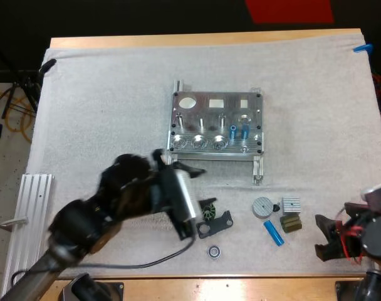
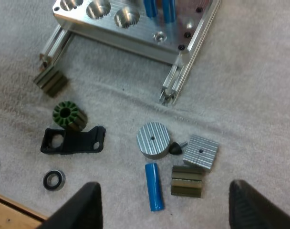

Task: Load cells from left to right

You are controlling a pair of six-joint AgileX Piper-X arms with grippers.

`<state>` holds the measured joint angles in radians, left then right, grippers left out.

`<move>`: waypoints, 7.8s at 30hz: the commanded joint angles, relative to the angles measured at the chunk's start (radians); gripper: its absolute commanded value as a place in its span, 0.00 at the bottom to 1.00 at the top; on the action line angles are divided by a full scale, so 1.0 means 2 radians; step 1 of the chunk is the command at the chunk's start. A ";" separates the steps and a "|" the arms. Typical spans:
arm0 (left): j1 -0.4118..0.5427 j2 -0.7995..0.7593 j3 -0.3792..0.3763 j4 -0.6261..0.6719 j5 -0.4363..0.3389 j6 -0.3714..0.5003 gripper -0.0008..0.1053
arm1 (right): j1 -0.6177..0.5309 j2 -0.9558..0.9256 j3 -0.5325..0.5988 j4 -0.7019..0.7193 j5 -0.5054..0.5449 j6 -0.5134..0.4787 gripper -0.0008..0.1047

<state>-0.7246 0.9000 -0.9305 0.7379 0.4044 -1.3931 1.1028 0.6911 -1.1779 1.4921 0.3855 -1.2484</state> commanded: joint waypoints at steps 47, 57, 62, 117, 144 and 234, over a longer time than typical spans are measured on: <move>-0.212 0.504 -0.161 0.013 -0.163 0.225 0.51 | 0.006 -0.088 0.036 0.008 0.007 -0.003 0.54; -0.212 0.523 -0.163 0.026 -0.179 0.211 0.18 | 0.006 -0.088 0.036 0.008 0.007 -0.003 0.54; -0.212 0.515 -0.163 0.059 -0.189 0.204 0.01 | 0.006 -0.088 0.036 0.008 0.007 -0.003 0.54; -0.134 0.004 -0.162 0.276 -0.181 0.063 0.01 | 0.003 0.181 0.036 -0.404 -0.296 -0.032 0.45; -0.134 -0.012 -0.162 0.294 -0.140 0.067 0.48 | 0.003 0.181 0.036 -0.408 -0.304 -0.044 0.01; 0.179 -0.237 -0.054 0.237 -0.066 -0.030 0.64 | -0.281 0.570 -0.218 -0.159 -0.111 -0.279 0.01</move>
<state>-0.3675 0.4310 -1.0369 1.2230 0.2660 -1.4436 0.5449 1.8398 -1.6009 1.1815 0.1701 -1.7953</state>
